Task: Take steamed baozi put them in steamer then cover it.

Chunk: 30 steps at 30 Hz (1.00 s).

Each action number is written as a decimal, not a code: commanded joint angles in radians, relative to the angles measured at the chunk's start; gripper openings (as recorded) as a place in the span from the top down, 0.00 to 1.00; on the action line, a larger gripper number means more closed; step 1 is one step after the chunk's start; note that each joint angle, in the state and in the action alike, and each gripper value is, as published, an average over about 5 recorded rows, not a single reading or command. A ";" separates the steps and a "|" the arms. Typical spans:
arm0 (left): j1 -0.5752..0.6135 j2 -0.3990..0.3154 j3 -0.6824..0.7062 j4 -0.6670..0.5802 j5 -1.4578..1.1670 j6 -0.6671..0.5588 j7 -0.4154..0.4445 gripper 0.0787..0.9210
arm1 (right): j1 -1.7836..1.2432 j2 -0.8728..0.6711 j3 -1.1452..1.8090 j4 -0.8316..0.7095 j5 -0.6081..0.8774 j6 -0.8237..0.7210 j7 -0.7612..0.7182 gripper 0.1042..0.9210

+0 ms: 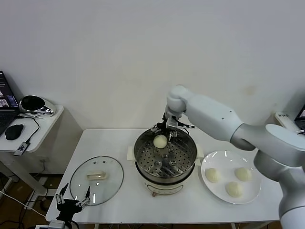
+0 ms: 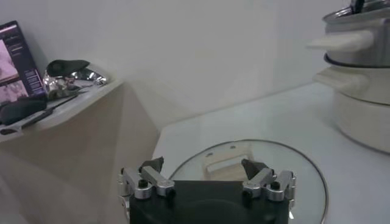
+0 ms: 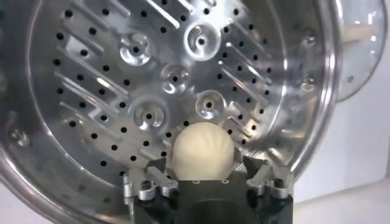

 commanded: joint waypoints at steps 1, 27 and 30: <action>-0.001 0.002 0.005 -0.008 -0.001 0.006 0.005 0.12 | 0.116 -0.224 -0.014 0.232 0.304 -0.432 -0.112 0.12; 0.039 0.001 0.027 -0.059 -0.045 0.042 0.021 0.12 | -0.279 -0.789 0.216 0.593 0.221 -0.992 -0.006 0.12; 0.046 -0.004 0.027 -0.061 -0.041 0.042 0.021 0.12 | -0.384 -0.777 0.264 0.586 0.198 -0.982 0.016 0.12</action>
